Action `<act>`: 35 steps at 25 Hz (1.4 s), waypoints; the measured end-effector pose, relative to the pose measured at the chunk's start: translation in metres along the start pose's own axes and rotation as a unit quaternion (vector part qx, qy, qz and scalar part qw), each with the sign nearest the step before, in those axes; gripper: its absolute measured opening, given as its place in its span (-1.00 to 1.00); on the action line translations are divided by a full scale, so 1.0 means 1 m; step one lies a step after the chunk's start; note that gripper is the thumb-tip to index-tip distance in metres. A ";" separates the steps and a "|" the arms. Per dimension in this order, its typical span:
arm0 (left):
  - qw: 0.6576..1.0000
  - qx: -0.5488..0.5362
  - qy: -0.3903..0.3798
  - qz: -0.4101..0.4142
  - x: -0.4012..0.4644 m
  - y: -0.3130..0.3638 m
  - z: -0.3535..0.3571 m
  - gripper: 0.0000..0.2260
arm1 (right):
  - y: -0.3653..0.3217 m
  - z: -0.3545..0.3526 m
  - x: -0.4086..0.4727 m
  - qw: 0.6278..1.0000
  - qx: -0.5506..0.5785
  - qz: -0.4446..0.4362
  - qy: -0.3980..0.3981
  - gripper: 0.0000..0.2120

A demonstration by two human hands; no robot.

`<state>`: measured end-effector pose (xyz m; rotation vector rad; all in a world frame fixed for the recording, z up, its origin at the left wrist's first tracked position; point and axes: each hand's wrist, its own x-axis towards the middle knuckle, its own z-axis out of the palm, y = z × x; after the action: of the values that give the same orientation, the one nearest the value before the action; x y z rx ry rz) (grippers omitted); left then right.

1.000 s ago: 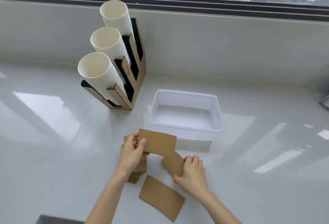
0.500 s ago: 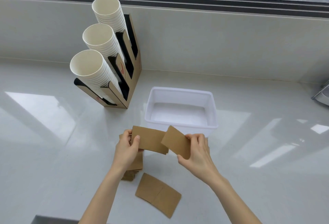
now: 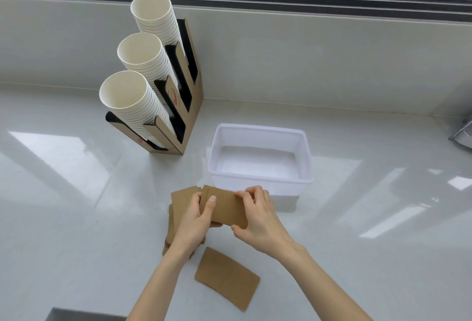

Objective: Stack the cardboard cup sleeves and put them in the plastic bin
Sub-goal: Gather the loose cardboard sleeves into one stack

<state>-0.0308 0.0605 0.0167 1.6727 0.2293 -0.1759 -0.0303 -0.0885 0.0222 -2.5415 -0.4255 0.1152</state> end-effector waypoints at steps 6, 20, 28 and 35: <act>0.998 0.012 0.066 0.006 0.002 0.001 -0.007 -0.87 | 0.001 0.008 -0.008 0.995 0.056 0.044 0.068 -0.36; 0.991 -0.002 0.129 -0.022 0.006 -0.008 -0.018 -0.89 | -0.004 0.074 -0.042 0.980 -0.063 0.068 -0.176 -0.41; 0.990 0.005 0.137 -0.020 0.005 -0.004 -0.017 -0.81 | 0.020 0.038 -0.042 0.989 0.023 0.043 -0.139 -0.42; 0.997 0.001 0.078 -0.019 0.001 0.001 -0.003 -0.84 | 0.024 -0.005 -0.028 0.997 0.068 0.013 -0.043 -0.41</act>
<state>-0.0295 0.0637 0.0178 1.6856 0.3792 -0.0730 -0.0492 -0.1188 0.0133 -2.4136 -0.4048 0.2559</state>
